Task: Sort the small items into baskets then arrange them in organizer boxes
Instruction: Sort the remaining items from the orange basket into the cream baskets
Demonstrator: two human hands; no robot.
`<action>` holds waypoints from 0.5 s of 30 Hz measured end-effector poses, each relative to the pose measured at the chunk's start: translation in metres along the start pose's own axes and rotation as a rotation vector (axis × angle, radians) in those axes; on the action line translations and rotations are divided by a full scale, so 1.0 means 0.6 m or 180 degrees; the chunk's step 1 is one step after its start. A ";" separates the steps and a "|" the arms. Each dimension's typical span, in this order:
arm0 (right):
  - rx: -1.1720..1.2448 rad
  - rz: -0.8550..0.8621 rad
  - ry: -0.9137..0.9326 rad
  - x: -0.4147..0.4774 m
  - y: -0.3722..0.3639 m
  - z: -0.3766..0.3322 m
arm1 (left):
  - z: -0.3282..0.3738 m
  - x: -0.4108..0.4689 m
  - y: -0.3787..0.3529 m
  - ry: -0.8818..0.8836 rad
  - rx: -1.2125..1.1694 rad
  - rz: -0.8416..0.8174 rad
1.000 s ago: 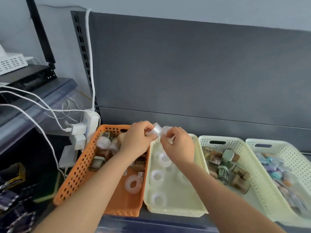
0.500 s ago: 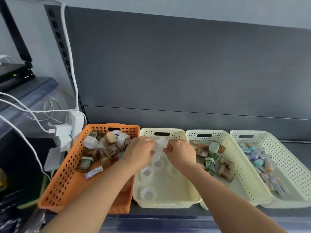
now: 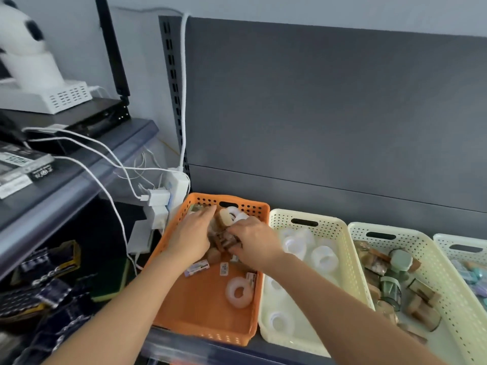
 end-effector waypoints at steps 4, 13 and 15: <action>-0.0103 -0.0073 -0.0296 0.022 -0.026 0.001 | -0.001 0.014 -0.021 -0.0073 -0.0157 -0.0300; 0.0210 -0.0171 -0.0670 0.038 -0.057 0.015 | -0.009 0.047 -0.028 0.0123 -0.0182 -0.0239; 0.0213 -0.0233 -0.0727 0.038 -0.063 0.016 | -0.009 0.047 -0.031 0.0101 -0.0231 -0.0285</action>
Point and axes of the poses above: each hand's wrist, its own x-axis towards the middle knuckle, its own y-axis out of the back of the hand, z = x × y, the point moved 9 cm from there along x, towards the middle knuckle, and after that the axes turned 8 degrees about y, right-handed, at the moved point
